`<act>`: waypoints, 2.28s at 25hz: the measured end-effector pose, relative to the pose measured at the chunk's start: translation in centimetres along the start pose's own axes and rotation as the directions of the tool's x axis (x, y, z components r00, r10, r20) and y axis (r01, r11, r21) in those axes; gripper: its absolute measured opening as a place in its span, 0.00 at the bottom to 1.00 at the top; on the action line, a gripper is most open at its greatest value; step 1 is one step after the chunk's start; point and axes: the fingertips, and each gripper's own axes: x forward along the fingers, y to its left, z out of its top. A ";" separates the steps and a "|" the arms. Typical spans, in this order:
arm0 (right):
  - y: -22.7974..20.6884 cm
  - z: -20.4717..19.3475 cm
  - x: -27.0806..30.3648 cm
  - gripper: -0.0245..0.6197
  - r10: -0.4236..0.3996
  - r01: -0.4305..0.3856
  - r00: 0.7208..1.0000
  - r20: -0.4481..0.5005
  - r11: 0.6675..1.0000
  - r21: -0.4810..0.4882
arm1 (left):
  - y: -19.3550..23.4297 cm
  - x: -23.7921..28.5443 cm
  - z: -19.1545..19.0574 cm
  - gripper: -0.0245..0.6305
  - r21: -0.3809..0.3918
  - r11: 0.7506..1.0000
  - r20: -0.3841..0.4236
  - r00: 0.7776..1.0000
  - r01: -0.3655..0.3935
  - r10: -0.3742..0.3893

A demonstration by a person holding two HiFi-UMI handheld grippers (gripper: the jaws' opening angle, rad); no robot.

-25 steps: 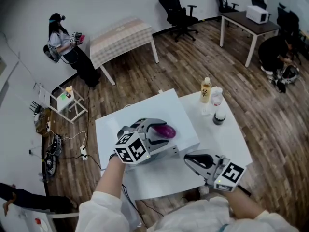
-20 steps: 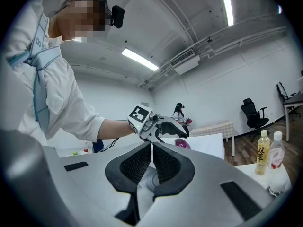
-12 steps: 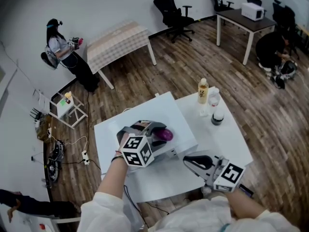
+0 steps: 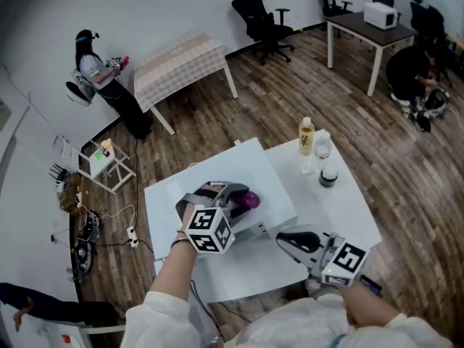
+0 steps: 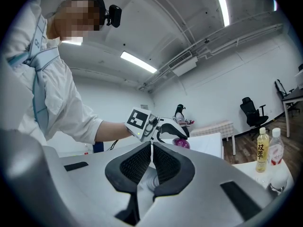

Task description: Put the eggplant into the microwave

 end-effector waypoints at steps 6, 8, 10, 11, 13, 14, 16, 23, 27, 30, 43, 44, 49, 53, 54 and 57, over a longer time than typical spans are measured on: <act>0.0 0.2 0.3 0.09 0.017 -0.017 1.000 -0.004 1.000 0.004 | 1.0 -2.1 1.0 0.37 -0.078 0.992 0.045 0.993 -0.102 0.105; 0.1 0.2 0.5 0.09 0.028 -0.028 1.000 -0.005 1.000 0.004 | 1.2 -2.9 1.1 0.37 -0.106 0.986 0.045 0.990 -0.130 0.135; 0.3 0.4 0.7 0.09 0.041 -0.041 0.999 -0.006 0.999 0.003 | 1.3 -3.9 1.3 0.37 -0.148 0.977 0.043 0.986 -0.156 0.164; 0.4 0.4 0.8 0.09 0.049 -0.049 0.999 -0.006 0.999 0.003 | 1.4 -4.5 1.5 0.37 -0.171 0.970 0.043 0.983 -0.170 0.180; 0.8 0.5 1.0 0.09 0.064 -0.064 0.998 -0.006 0.998 0.003 | 1.5 -5.8 1.7 0.37 -0.213 0.956 0.040 0.976 -0.200 0.213; 1.0 0.5 1.1 0.09 0.073 -0.073 0.997 -0.008 0.997 0.003 | 1.5 -6.4 1.8 0.37 -0.230 0.949 0.035 0.972 -0.217 0.231; 1.4 0.5 1.4 0.09 0.095 -0.095 0.995 -0.013 0.996 0.001 | 1.5 -7.6 2.0 0.37 -0.259 0.932 0.029 0.963 -0.253 0.270; 3.3 -0.2 2.3 0.09 0.170 -0.170 0.985 -0.033 0.985 -0.007 | 0.8 -12.3 3.1 0.37 -0.435 0.820 0.085 0.890 -0.371 0.448; 4.2 -0.6 2.7 0.09 0.208 -0.209 0.977 -0.042 0.978 -0.004 | -0.6 -14.5 3.7 0.37 -0.523 0.753 0.097 0.850 -0.399 0.517; 4.7 -0.8 3.1 0.09 0.229 -0.231 0.972 -0.053 0.973 -0.015 | -2.4 -15.2 3.8 0.37 -0.538 0.735 0.068 0.848 -0.413 0.526; 6.7 -1.7 4.9 0.38 0.326 -0.316 0.941 -0.093 0.943 0.101 | -9.8 -13.2 4.6 0.37 -0.523 0.746 -0.010 0.878 -0.413 0.479; 6.9 -1.8 5.0 0.38 0.331 -0.321 0.939 -0.096 0.941 0.107 | -10.2 -13.0 4.7 0.37 -0.521 0.749 -0.009 0.880 -0.409 0.474; 7.9 -2.2 5.7 0.38 0.348 -0.334 0.929 -0.126 0.935 0.119 | -11.3 -12.4 5.7 0.37 -0.491 0.772 -0.005 0.887 -0.404 0.461; 8.6 -3.3 6.2 0.40 0.359 -0.337 0.917 -0.171 0.930 0.145 | -12.1 -12.1 6.2 0.37 -0.420 0.811 -0.019 0.897 -0.409 0.442; 8.7 -3.6 6.3 0.40 0.365 -0.340 0.913 -0.181 0.928 0.153 | -12.4 -12.0 6.2 0.37 -0.403 0.820 -0.024 0.901 -0.406 0.434; 9.0 -4.5 6.3 0.40 0.367 -0.336 0.907 -0.208 0.926 0.170 | -13.1 -11.6 6.2 0.37 -0.369 0.842 -0.032 0.911 -0.394 0.412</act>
